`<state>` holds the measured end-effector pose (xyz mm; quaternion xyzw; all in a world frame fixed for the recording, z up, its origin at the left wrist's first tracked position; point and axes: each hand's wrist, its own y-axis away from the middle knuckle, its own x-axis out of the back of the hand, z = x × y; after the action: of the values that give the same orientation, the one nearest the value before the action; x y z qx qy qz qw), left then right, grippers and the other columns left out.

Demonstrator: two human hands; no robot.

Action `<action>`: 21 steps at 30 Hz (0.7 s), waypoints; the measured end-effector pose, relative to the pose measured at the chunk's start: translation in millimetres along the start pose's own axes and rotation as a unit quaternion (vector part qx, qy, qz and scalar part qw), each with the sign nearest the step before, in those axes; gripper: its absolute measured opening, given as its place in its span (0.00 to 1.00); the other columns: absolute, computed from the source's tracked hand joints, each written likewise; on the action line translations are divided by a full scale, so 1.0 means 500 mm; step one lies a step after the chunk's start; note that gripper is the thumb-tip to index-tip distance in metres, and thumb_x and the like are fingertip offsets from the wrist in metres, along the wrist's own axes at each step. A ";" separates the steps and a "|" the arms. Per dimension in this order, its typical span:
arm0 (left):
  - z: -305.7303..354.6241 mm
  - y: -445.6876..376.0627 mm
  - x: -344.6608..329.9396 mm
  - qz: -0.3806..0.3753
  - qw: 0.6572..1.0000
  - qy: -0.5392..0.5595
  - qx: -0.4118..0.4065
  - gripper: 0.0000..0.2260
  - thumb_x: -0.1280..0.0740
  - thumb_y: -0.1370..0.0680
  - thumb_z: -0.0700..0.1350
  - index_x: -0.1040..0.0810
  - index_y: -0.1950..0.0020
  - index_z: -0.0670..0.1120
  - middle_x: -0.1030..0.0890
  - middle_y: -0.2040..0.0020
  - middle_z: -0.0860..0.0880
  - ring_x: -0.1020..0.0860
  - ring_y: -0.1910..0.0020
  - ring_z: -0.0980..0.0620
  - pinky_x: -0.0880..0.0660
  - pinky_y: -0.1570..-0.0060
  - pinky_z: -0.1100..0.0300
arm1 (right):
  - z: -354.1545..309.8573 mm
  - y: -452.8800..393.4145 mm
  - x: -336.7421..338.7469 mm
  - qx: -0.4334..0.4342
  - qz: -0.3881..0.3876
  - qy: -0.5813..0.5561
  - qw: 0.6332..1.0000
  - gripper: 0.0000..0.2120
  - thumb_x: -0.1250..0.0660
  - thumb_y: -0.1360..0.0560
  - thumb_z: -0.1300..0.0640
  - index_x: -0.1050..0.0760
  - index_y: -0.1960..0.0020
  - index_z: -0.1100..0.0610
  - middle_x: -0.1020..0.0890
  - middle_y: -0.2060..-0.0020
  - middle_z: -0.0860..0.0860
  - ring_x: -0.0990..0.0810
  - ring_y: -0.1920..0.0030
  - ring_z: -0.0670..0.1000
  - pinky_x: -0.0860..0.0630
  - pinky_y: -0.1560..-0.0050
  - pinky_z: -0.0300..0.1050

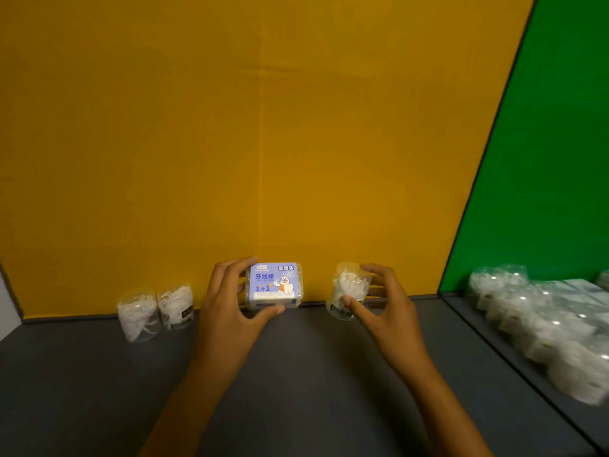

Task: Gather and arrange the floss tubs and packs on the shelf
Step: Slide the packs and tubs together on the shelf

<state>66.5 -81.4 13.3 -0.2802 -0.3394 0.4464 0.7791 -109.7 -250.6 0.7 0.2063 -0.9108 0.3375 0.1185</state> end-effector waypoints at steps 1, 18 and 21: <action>0.021 0.013 -0.015 -0.006 1.000 0.013 -0.001 0.30 0.20 0.37 0.40 0.26 0.37 0.47 0.28 0.39 0.51 0.26 0.41 0.61 0.28 0.49 0.75 | -0.002 0.016 0.027 -0.003 0.014 0.002 1.000 0.26 0.24 0.31 0.50 0.30 0.37 0.43 0.22 0.44 0.41 0.21 0.50 0.40 0.22 0.56 0.36; 0.412 0.281 -0.245 -0.079 0.991 0.107 -0.007 0.31 0.19 0.39 0.38 0.25 0.39 0.51 0.26 0.41 0.54 0.25 0.42 0.59 0.25 0.49 0.67 | 0.011 0.342 0.528 -0.058 0.099 0.071 0.991 0.25 0.24 0.30 0.50 0.30 0.38 0.40 0.22 0.44 0.41 0.23 0.44 0.40 0.22 0.46 0.43; 0.473 0.312 -0.293 -0.097 0.988 0.122 -0.013 0.31 0.19 0.39 0.38 0.25 0.39 0.51 0.26 0.41 0.54 0.25 0.42 0.62 0.27 0.49 0.74 | 0.024 0.382 0.616 -0.070 0.114 0.097 0.986 0.25 0.24 0.30 0.48 0.31 0.38 0.38 0.22 0.43 0.41 0.22 0.45 0.41 0.21 0.48 0.43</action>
<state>-251.2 -110.1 2.0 -0.3084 -0.2734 0.3271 0.8504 -470.8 -218.4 -7.0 0.0586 -0.9339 0.3026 0.1811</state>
